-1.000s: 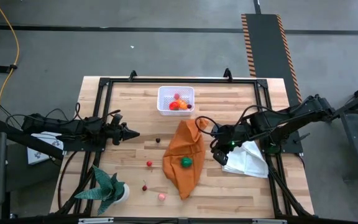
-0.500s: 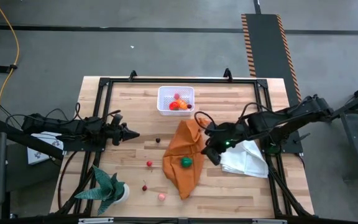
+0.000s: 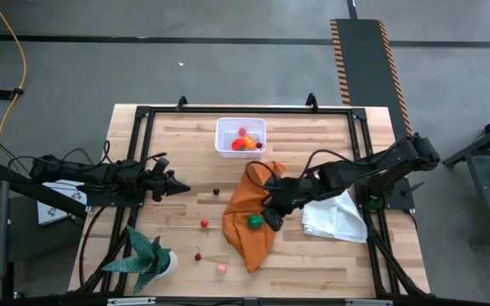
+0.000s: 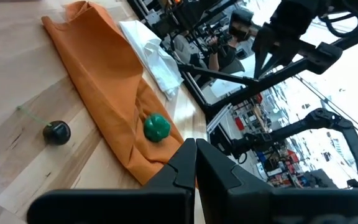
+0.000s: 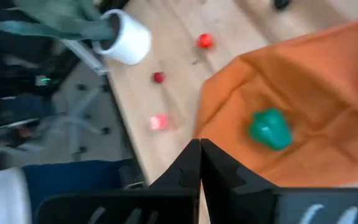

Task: Pick and placing Produce into tupperware
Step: Put the green bell pepper into the white basket

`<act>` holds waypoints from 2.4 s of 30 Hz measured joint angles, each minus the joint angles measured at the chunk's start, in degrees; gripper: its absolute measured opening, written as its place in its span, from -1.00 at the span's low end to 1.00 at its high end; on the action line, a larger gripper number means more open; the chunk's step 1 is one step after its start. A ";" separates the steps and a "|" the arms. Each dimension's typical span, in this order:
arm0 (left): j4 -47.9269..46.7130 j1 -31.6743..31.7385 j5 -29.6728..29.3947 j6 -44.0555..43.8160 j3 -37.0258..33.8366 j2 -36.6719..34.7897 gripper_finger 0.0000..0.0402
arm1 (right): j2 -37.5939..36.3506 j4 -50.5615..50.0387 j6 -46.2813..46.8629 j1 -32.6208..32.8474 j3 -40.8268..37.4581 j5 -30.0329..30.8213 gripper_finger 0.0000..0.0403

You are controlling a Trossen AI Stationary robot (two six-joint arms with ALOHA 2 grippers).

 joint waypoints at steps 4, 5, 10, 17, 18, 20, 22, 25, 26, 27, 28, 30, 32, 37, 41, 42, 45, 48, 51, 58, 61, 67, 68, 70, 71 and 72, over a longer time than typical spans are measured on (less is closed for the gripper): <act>0.02 0.00 0.05 0.15 0.00 0.02 -1.00 | 5.41 -11.13 -3.46 0.87 9.66 4.54 -1.00; 0.02 0.00 0.05 0.28 0.00 0.02 -1.00 | 6.96 -13.91 -4.34 1.12 11.74 4.92 -1.00; 0.02 0.00 0.07 1.40 0.00 0.02 -1.00 | 14.61 -22.86 -6.97 1.97 21.51 4.34 -1.00; 0.03 0.00 0.07 1.46 0.00 0.02 -1.00 | 22.25 -29.28 -6.35 1.75 33.16 3.82 -0.89; 0.04 0.00 0.07 1.47 0.00 0.02 -1.00 | 22.97 -30.47 -6.31 1.68 34.31 3.82 -0.87; 0.04 0.00 0.09 1.75 0.00 0.02 -1.00 | 24.31 -31.81 -6.12 1.41 36.01 3.82 -0.80; 0.04 0.00 0.31 2.11 0.00 0.02 -1.00 | 25.27 -32.25 -5.59 1.40 36.95 3.61 -0.74; 0.13 0.02 0.86 3.05 0.00 0.02 -1.00 | 26.04 -31.60 -4.06 1.40 37.46 3.46 -0.64; 0.20 0.02 0.88 3.18 0.00 0.02 -1.00 | 26.21 -31.62 -3.17 1.40 37.46 3.47 -0.61; 0.21 0.02 0.90 3.19 0.00 0.02 -1.00 | 26.39 -31.67 -2.54 1.40 37.46 3.48 -0.58; 0.22 0.02 0.90 3.19 0.00 0.02 -1.00 | 26.47 -31.67 -2.34 1.40 37.45 3.57 -0.55; 0.22 0.02 0.90 3.39 0.00 0.02 -1.00 | 26.49 -31.69 -2.23 1.40 37.43 4.51 -0.50; 0.22 0.02 0.94 4.05 0.00 0.02 -1.00 | 26.47 -31.67 -2.23 1.40 37.43 6.32 -0.45; 0.31 0.02 1.57 4.50 0.00 0.02 -1.00 | 26.97 -32.63 -2.44 1.02 37.43 8.12 -0.36; 0.46 0.02 2.25 4.50 0.00 0.02 -1.00 | 28.75 -33.40 -5.21 0.55 37.39 8.23 -0.31; 0.48 0.02 2.50 4.50 0.00 0.02 -1.00 | 29.27 -33.48 -6.30 0.50 37.39 8.23 -0.30; 0.72 0.02 3.38 4.49 0.00 0.02 -1.00 | 30.43 -33.29 -8.77 0.19 37.39 8.11 -0.26; 0.86 0.02 3.86 4.48 0.00 0.04 -1.00 | 30.75 -32.97 -11.38 -0.05 37.32 7.99 -0.21; 0.87 0.02 4.14 4.46 0.00 0.04 -1.00 | 30.91 -32.50 -14.18 -0.22 37.32 8.08 -0.14; 0.87 0.02 4.14 4.28 0.00 0.04 -1.00 | 30.93 -32.46 -21.15 -0.52 37.32 9.22 0.03; 0.87 0.02 4.14 4.75 0.00 0.04 -1.00 | 30.93 -32.58 -26.40 -0.55 37.32 9.29 0.10; 0.87 0.02 4.14 4.90 0.00 0.02 -1.00 | 30.93 -33.48 -30.83 -0.59 37.32 9.26 0.19; 0.87 0.02 4.12 4.90 0.00 0.02 -1.00 | 30.93 -33.48 -31.21 -0.59 37.32 9.28 0.20; 0.87 0.02 4.11 4.90 0.00 0.04 -1.00 | 31.19 -33.42 -31.64 -0.80 37.32 9.28 0.23; 0.87 0.02 4.11 4.90 0.00 0.02 -1.00 | 31.37 -33.48 -31.65 -0.85 37.32 9.26 0.24; 0.87 0.02 4.12 4.90 0.00 0.02 -1.00 | 31.63 -33.58 -31.66 -0.85 37.32 9.27 0.25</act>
